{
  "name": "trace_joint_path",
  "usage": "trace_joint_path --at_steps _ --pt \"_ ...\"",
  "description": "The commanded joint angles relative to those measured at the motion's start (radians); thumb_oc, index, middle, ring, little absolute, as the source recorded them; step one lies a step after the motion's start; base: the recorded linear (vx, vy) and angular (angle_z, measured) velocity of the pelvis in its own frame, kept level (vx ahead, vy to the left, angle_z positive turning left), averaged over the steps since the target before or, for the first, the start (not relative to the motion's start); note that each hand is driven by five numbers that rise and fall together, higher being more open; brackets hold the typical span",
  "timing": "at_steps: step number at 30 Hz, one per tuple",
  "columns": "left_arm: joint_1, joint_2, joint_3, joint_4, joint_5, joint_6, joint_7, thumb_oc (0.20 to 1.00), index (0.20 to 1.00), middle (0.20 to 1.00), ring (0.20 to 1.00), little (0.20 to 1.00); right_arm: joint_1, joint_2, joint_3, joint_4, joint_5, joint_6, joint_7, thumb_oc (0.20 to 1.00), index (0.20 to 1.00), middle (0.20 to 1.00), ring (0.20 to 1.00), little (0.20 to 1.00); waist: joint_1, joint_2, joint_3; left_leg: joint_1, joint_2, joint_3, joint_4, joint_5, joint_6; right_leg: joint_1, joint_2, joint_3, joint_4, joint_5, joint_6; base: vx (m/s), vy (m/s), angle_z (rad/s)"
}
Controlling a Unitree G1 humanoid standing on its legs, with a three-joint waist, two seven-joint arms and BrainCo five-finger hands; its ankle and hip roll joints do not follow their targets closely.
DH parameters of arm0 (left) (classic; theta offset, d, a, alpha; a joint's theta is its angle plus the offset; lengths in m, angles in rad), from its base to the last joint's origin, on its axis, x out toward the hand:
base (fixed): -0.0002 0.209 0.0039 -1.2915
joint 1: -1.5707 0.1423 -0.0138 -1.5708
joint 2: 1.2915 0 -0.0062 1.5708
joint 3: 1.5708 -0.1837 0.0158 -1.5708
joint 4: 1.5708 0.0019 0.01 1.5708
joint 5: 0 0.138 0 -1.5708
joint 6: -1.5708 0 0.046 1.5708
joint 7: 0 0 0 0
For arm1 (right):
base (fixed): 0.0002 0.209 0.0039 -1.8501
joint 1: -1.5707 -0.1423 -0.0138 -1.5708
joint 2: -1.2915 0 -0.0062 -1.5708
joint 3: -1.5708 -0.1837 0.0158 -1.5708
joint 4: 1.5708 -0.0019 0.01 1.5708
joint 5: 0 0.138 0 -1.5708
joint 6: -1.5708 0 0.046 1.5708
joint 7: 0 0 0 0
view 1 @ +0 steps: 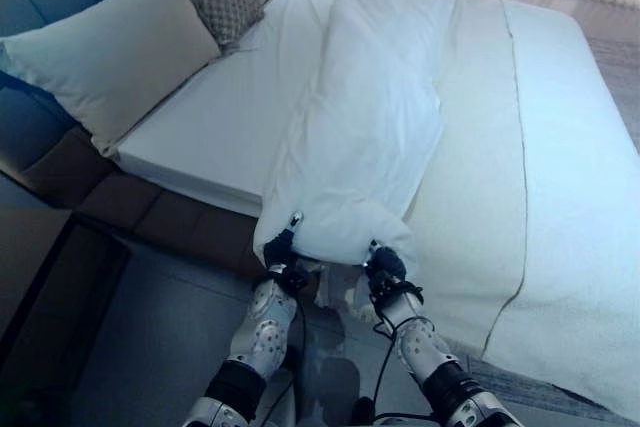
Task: Make the bed
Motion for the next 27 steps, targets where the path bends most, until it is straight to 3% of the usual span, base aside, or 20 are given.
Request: trace_joint_path --at_steps 1,2,4,6,9,10,11,12,13,14,15,16,17,19,20,23,27 --pt "0.017 0.122 0.133 -0.118 0.068 -0.126 0.034 0.200 0.200 0.200 0.200 0.200 0.050 -0.150 -0.113 -0.011 -0.051 -0.073 -0.043 0.200 0.200 0.200 0.200 0.200 0.040 0.013 -0.083 0.031 0.039 -0.008 -0.143 0.074 0.038 -0.010 -0.051 0.082 -0.041 0.030 0.097 0.16 0.502 0.12" --pt "0.013 0.123 0.128 -0.112 0.065 -0.128 0.032 0.200 0.200 0.200 0.200 0.200 0.054 -0.153 -0.117 -0.020 -0.057 -0.065 -0.044 0.200 0.200 0.200 0.200 0.200 0.032 0.023 -0.090 0.053 0.035 0.004 -0.159 0.060 0.035 0.004 -0.075 0.078 -0.031 0.031 0.113 0.19 0.569 0.13" --pt "0.003 0.131 0.107 -0.102 0.094 -0.125 0.027 0.200 0.200 0.200 0.200 0.200 0.073 -0.159 -0.125 -0.028 -0.074 -0.051 -0.041 0.200 0.200 0.200 0.200 0.200 0.020 0.020 -0.099 0.059 -0.015 0.003 -0.141 0.030 0.050 0.012 -0.144 0.075 -0.003 0.076 0.130 0.17 0.552 0.10" --pt "-0.007 0.144 0.106 -0.100 0.105 -0.126 0.038 0.200 0.200 0.200 0.200 0.200 0.057 -0.141 -0.119 -0.024 -0.082 -0.049 -0.041 0.200 0.200 0.200 0.200 0.200 0.026 0.022 -0.097 0.063 -0.068 0.027 -0.117 -0.008 0.096 -0.032 -0.208 0.097 0.087 0.144 0.119 0.11 0.512 0.24" --pt "-0.007 0.160 0.123 -0.101 0.132 -0.133 0.064 0.200 0.200 0.200 0.200 0.200 0.028 -0.120 -0.098 -0.006 -0.083 -0.059 -0.046 0.200 0.200 0.200 0.200 0.200 0.042 0.042 -0.085 0.099 -0.099 0.063 -0.153 -0.010 0.122 -0.077 -0.255 0.047 0.171 0.206 0.100 0.08 0.424 0.06" --pt "0.001 0.158 0.142 -0.095 0.126 -0.135 0.077 0.200 0.200 0.200 0.200 0.200 0.022 -0.100 -0.081 0.005 -0.076 -0.056 -0.041 0.200 0.200 0.200 0.200 0.200 0.040 0.056 -0.090 0.127 -0.114 0.056 -0.198 0.007 0.129 -0.096 -0.187 0.070 0.211 0.156 0.091 0.11 0.498 -0.19" --pt "0.001 0.158 0.142 -0.095 0.126 -0.135 0.077 0.200 0.200 0.200 0.200 0.200 0.022 -0.100 -0.080 0.005 -0.076 -0.056 -0.041 0.200 0.200 0.200 0.200 0.200 0.041 0.056 -0.090 0.128 -0.114 0.057 -0.199 0.008 0.129 -0.097 -0.187 0.071 0.213 0.155 0.091 0.20 0.369 -0.24" --pt "0.007 0.153 0.162 -0.081 0.114 -0.141 0.086 0.200 0.200 0.200 0.200 0.200 0.018 -0.090 -0.067 0.005 -0.063 -0.060 -0.036 0.200 0.200 0.200 0.200 0.200 0.042 0.054 -0.097 0.166 -0.125 0.063 -0.247 0.011 0.124 -0.106 -0.112 0.059 0.191 0.084 0.084 0.08 0.156 -0.10" --pt "0.007 0.153 0.162 -0.082 0.114 -0.141 0.086 0.200 0.200 0.200 0.200 0.200 0.018 -0.090 -0.067 0.005 -0.063 -0.061 -0.035 0.200 0.200 0.200 0.200 0.200 0.041 0.056 -0.094 0.162 -0.124 0.064 -0.249 0.027 0.126 -0.107 -0.111 0.051 0.184 0.098 0.075 0.11 0.201 0.02" --pt "0.014 0.152 0.170 -0.080 0.110 -0.139 0.090 0.200 0.200 0.200 0.200 0.200 0.016 -0.084 -0.058 0.009 -0.061 -0.060 -0.033 0.200 0.200 0.200 0.200 0.200 0.048 0.053 -0.093 0.177 -0.127 0.073 -0.266 0.029 0.123 -0.102 -0.085 0.021 0.168 0.075 0.068 0.02 0.106 0.06" --pt "0.024 0.145 0.194 -0.067 0.095 -0.142 0.101 0.200 0.200 0.200 0.200 0.200 0.015 -0.076 -0.049 0.016 -0.058 -0.060 -0.032 0.200 0.200 0.200 0.200 0.200 0.052 0.040 -0.092 0.191 -0.144 0.075 -0.287 0.042 0.118 -0.121 -0.011 0.010 0.124 0.060 0.068 0.08 0.094 -0.02" --pt "0.025 0.145 0.195 -0.067 0.095 -0.142 0.101 0.200 0.200 0.200 0.200 0.200 0.016 -0.076 -0.048 0.016 -0.058 -0.060 -0.032 0.200 0.200 0.200 0.200 0.200 0.052 0.040 -0.092 0.194 -0.143 0.076 -0.289 0.042 0.117 -0.118 -0.010 0.011 0.122 0.061 0.067 0.06 0.080 -0.13" --pt "0.029 0.138 0.201 -0.057 0.084 -0.141 0.104 0.200 0.200 0.200 0.200 0.200 0.023 -0.070 -0.044 0.014 -0.054 -0.063 -0.032 0.200 0.200 0.200 0.200 0.200 0.048 0.036 -0.089 0.200 -0.150 0.076 -0.293 0.048 0.114 -0.117 0.018 0.028 0.089 0.058 0.065 0.04 0.051 -0.28" --pt "0.037 0.126 0.207 -0.030 0.067 -0.145 0.115 0.200 0.200 0.200 0.200 0.200 0.053 -0.067 -0.042 0.001 -0.043 -0.077 -0.046 0.200 0.200 0.200 0.200 0.200 0.028 0.030 -0.087 0.204 -0.169 0.058 -0.291 0.057 0.114 -0.120 0.080 0.132 0.034 0.060 0.055 0.08 0.080 -0.12" --pt "0.045 0.106 0.208 -0.008 0.057 -0.149 0.133 0.200 0.200 0.200 0.200 0.200 0.085 -0.062 -0.044 -0.017 -0.030 -0.084 -0.067 0.200 0.200 0.200 0.200 0.200 0.013 0.030 -0.091 0.213 -0.174 0.045 -0.309 0.064 0.114 -0.111 0.095 0.184 0.007 0.079 0.054 0.07 0.048 0.41" --pt "0.087 0.075 0.222 0.003 0.027 -0.140 0.142 0.200 0.200 0.200 0.200 0.200 0.125 -0.049 -0.038 -0.013 -0.016 -0.078 -0.081 0.200 0.200 0.200 0.200 0.200 0.015 0.031 -0.118 0.232 -0.177 0.047 -0.332 0.061 0.117 -0.056 0.091 0.152 -0.076 0.107 0.063 0.09 -0.027 0.71" --pt "0.115 0.071 0.231 0.007 0.011 -0.119 0.139 0.200 0.200 0.200 0.200 0.200 0.151 -0.049 -0.037 -0.022 -0.011 -0.069 -0.082 0.200 0.200 0.200 0.200 0.200 0.009 0.032 -0.125 0.236 -0.177 0.040 -0.321 0.060 0.115 -0.029 0.105 0.165 -0.115 0.112 0.058 0.06 -0.062 0.22"
